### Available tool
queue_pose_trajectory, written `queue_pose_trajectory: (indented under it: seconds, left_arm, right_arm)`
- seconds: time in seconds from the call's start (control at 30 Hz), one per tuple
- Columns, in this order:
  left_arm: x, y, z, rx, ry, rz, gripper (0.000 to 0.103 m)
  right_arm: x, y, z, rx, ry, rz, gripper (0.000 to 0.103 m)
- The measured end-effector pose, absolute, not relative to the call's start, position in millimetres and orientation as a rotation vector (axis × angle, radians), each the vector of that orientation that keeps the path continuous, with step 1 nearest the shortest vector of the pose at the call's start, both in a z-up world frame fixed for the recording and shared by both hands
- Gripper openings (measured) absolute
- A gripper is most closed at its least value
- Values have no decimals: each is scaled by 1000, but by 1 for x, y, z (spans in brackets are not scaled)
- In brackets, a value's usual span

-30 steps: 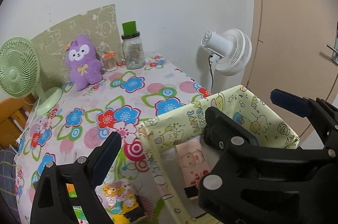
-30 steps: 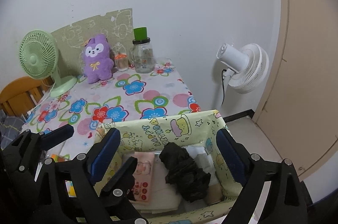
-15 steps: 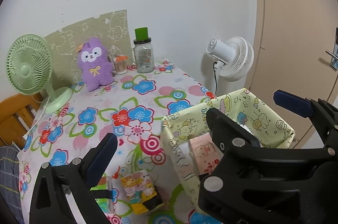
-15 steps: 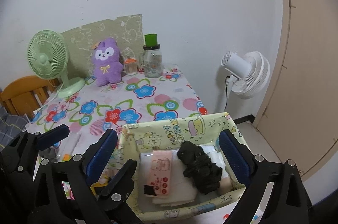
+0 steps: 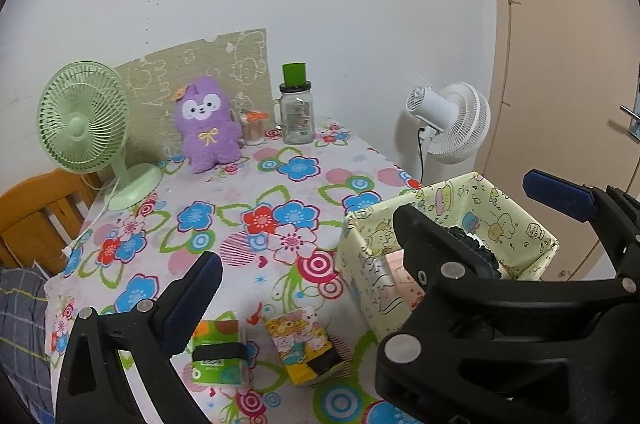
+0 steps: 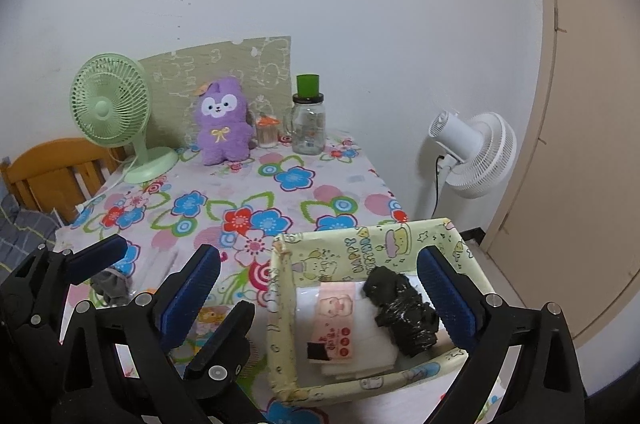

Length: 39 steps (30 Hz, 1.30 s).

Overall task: Organize soft objects
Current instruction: 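Withdraw both tools from the box toward the remaining table items, then grasp the green tissue pack with the left tool while the right tool grasps the yellow cartoon packet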

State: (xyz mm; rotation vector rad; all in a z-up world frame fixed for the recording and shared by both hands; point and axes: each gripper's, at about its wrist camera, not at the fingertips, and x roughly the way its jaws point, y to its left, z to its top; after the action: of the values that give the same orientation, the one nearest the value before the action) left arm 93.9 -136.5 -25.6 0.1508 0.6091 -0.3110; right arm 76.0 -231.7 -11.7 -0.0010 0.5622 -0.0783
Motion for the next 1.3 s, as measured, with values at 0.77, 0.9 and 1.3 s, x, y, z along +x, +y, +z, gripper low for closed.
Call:
queue_pose_trajectory:
  seconds: [0.77, 0.9, 1.3]
  left_arm:
    - [77, -79, -33, 118, 610, -234, 103]
    - [76, -68, -39, 112, 621, -222, 103]
    - [78, -50, -51, 104, 642, -212, 102]
  right_arm:
    - [66, -169, -19, -59, 571, 14, 99]
    - [66, -158, -24, -71, 575, 36, 94]
    - [72, -141, -37, -94, 608, 77, 88]
